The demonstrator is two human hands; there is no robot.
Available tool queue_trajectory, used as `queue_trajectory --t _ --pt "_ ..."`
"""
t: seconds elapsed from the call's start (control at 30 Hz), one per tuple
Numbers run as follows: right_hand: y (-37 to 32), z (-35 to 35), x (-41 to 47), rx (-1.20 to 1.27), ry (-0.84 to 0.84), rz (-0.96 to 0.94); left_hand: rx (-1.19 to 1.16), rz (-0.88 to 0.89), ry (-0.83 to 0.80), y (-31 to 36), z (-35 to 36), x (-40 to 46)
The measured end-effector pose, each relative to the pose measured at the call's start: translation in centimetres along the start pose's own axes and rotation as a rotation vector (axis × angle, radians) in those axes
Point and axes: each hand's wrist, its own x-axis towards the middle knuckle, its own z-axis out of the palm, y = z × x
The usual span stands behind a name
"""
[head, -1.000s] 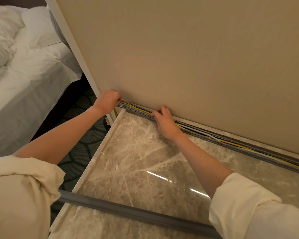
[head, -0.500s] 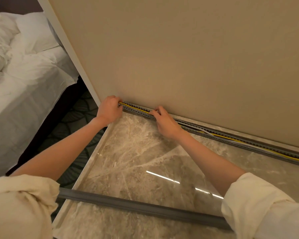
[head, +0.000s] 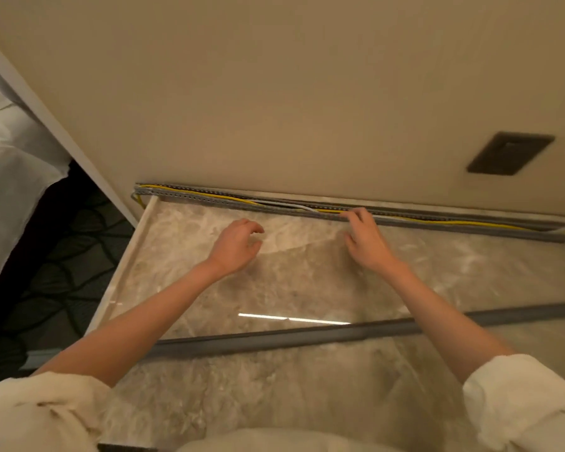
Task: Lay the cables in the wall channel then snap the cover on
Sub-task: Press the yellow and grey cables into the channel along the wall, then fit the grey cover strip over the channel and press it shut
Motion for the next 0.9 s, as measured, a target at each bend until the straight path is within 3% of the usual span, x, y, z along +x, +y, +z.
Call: queue_trajectory --t 0.2,0.37,0.63,0.9 --pt "6.6 -4.1 -7.9 -0.008 0.023 0.217 -0.012 0.208 -0.259 8.4 4.9 -1.4" --pt "10.7 -7.2 -13.4 0.009 0.085 0.377 -0.002 0.297 -0.380 14.1 8.7 -2.1" --pt "15.6 -10.1 -21.7 -0.027 0.115 0.474 0.087 0.367 -0.414 19.8 13.6 -2.9" --pt "18.6 -10.4 -25.0 -0.078 0.076 0.445 0.249 0.441 -0.285 21.6 16.0 -3.5"
